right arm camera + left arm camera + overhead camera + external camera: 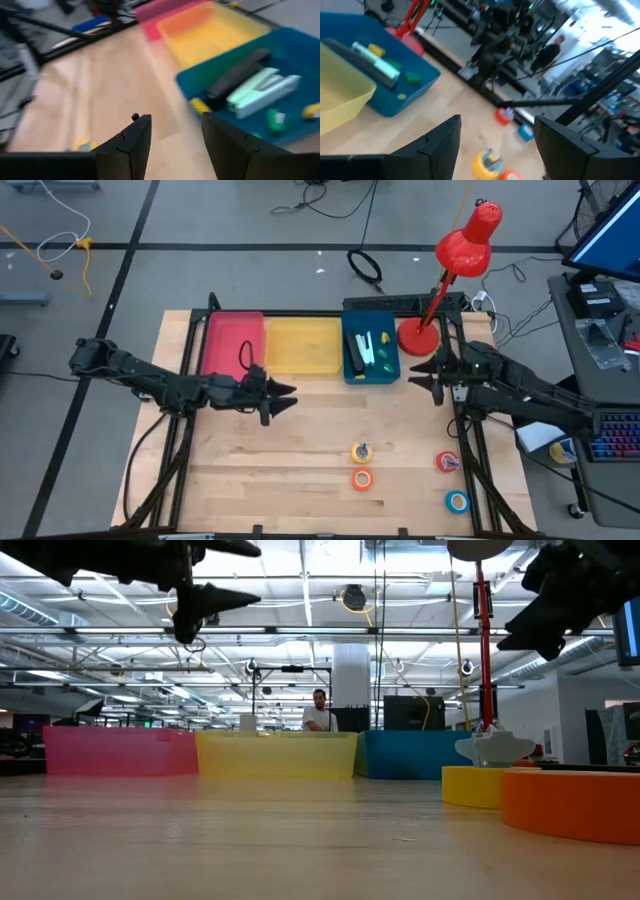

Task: Pick and place Stapler, Stapler remover, tape
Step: Put the blue stapler remover into the red bin

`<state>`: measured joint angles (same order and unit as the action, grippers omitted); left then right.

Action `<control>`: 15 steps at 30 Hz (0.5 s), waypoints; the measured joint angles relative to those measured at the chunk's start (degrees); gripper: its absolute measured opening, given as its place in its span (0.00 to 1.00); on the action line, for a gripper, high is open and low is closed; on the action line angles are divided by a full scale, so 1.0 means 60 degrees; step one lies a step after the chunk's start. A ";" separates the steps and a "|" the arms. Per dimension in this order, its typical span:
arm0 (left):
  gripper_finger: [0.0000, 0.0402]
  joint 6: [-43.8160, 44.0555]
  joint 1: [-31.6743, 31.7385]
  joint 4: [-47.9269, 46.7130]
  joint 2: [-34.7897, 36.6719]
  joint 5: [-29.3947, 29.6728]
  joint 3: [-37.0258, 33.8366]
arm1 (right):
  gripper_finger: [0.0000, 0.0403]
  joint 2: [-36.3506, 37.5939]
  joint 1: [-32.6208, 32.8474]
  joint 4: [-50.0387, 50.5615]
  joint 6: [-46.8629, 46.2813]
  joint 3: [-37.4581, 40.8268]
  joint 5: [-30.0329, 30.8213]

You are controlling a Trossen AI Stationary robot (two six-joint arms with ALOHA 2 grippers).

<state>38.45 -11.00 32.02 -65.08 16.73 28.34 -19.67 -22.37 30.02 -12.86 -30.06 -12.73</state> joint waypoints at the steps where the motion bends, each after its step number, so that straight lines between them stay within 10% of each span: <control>1: 0.62 -0.0066 0.0000 0.0170 0.0000 0.0000 0.0000 | 0.42 0.0068 0.0000 0.0004 -0.0010 0.0000 -0.0281; 15: 0.62 -0.0865 0.0004 0.0981 0.0000 -0.0005 0.0000 | 0.42 0.0304 0.0000 -0.0259 -0.0248 0.0000 -0.0656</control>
<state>33.26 -10.98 37.91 -65.08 16.70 28.34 -17.85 -22.37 28.47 -14.35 -30.06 -16.67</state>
